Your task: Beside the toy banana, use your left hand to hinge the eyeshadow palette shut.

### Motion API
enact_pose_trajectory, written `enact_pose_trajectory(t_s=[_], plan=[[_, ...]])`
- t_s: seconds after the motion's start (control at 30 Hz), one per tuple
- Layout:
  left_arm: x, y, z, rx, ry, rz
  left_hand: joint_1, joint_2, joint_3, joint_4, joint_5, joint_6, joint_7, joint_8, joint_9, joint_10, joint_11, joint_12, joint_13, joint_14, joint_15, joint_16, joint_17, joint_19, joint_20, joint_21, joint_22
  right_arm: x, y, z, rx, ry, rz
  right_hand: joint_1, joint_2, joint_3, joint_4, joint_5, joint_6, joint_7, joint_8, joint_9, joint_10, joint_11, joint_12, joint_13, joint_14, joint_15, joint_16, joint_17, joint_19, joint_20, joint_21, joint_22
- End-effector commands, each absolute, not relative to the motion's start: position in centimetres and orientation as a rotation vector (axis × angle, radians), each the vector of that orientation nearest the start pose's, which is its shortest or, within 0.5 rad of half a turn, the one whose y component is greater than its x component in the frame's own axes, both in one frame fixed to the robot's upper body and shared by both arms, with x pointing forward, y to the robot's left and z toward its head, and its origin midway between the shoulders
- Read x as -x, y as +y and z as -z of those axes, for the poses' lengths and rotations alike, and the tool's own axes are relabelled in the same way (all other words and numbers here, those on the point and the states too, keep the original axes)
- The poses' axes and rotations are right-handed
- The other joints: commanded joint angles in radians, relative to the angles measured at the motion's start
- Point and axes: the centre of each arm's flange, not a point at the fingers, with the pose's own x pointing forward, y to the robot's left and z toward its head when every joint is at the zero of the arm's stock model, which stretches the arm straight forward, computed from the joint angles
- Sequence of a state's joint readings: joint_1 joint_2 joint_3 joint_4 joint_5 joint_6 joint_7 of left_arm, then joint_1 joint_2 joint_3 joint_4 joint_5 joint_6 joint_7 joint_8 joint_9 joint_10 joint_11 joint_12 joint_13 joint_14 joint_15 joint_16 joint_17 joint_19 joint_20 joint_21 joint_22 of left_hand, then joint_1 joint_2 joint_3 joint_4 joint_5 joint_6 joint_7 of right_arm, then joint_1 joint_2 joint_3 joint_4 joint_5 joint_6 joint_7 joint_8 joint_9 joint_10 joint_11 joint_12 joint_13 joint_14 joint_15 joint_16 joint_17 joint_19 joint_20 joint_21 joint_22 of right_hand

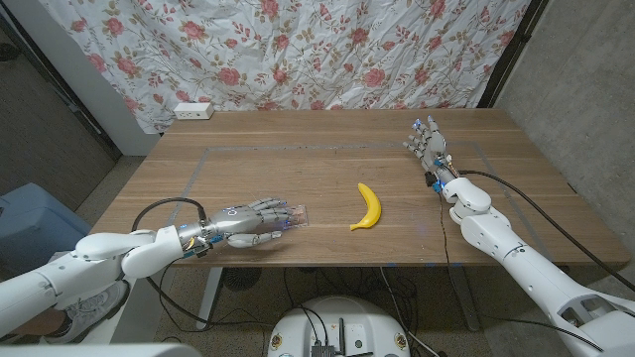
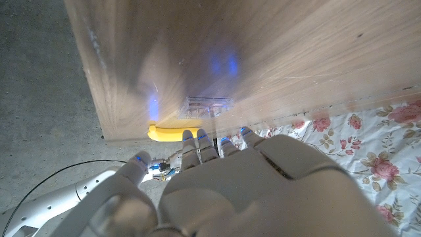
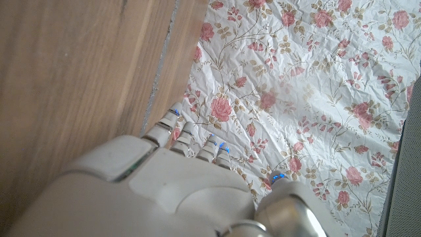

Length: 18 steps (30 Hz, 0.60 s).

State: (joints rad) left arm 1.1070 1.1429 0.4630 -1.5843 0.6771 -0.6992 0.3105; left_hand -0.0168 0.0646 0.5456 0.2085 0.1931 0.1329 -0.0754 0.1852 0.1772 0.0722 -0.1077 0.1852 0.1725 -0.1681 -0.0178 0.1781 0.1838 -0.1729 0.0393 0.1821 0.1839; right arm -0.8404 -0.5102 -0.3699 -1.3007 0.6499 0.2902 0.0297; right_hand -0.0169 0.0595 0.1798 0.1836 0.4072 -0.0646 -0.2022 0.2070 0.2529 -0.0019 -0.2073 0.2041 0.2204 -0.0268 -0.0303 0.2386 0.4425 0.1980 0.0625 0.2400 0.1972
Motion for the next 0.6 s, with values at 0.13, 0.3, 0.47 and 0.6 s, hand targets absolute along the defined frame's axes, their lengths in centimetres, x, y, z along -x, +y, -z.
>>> enact_pose_trajectory(t_s=[0.13,0.3,0.47,0.6], plan=[[-51.19,30.90,13.15,-1.617,-0.920,0.548,-0.014,0.121,-0.009,0.001,0.007,0.014,0.000,0.005,-0.001,0.016,-0.004,0.010,0.001,-0.001,0.006,0.012,0.005,-0.173,0.000,0.010,0.003,-65.25,-29.04,2.74,-0.042,-0.594,-0.206,-0.001,0.110,-0.001,0.008,0.004,0.002,-0.007,0.005,0.002,0.002,-0.009,0.005,0.005,-0.004,-0.139,0.004,0.003,0.006,-0.001,0.004,0.002],[-51.30,30.75,13.09,-1.619,-0.912,0.556,-0.014,0.121,-0.013,0.001,0.007,0.018,0.004,0.006,-0.001,0.020,-0.002,0.011,0.000,0.002,0.007,0.013,0.005,-0.174,0.000,0.011,0.003,-65.25,-29.04,2.74,-0.041,-0.594,-0.206,-0.001,0.110,-0.001,0.008,0.004,0.002,-0.007,0.005,0.002,0.002,-0.009,0.005,0.005,-0.004,-0.140,0.004,0.003,0.006,-0.001,0.004,0.002],[-51.39,30.62,13.05,-1.620,-0.901,0.556,-0.014,0.121,-0.017,0.001,0.007,0.024,0.008,0.007,-0.001,0.027,-0.005,0.012,0.000,0.004,0.010,0.014,0.005,-0.175,0.000,0.012,0.003,-65.27,-29.04,2.73,-0.042,-0.594,-0.207,-0.001,0.110,-0.001,0.008,0.004,0.002,-0.007,0.005,0.002,0.002,-0.009,0.005,0.005,-0.003,-0.138,0.004,0.003,0.006,-0.001,0.004,0.002],[-51.41,30.52,13.06,-1.629,-0.893,0.562,-0.014,0.120,-0.020,0.001,0.007,0.028,0.010,0.007,-0.001,0.030,-0.005,0.013,0.000,0.004,0.011,0.015,0.005,-0.176,-0.001,0.013,0.003,-65.28,-29.04,2.73,-0.041,-0.594,-0.207,-0.001,0.110,-0.001,0.008,0.004,0.002,-0.007,0.005,0.002,0.001,-0.009,0.005,0.005,-0.004,-0.139,0.004,0.003,0.006,-0.001,0.004,0.002]])
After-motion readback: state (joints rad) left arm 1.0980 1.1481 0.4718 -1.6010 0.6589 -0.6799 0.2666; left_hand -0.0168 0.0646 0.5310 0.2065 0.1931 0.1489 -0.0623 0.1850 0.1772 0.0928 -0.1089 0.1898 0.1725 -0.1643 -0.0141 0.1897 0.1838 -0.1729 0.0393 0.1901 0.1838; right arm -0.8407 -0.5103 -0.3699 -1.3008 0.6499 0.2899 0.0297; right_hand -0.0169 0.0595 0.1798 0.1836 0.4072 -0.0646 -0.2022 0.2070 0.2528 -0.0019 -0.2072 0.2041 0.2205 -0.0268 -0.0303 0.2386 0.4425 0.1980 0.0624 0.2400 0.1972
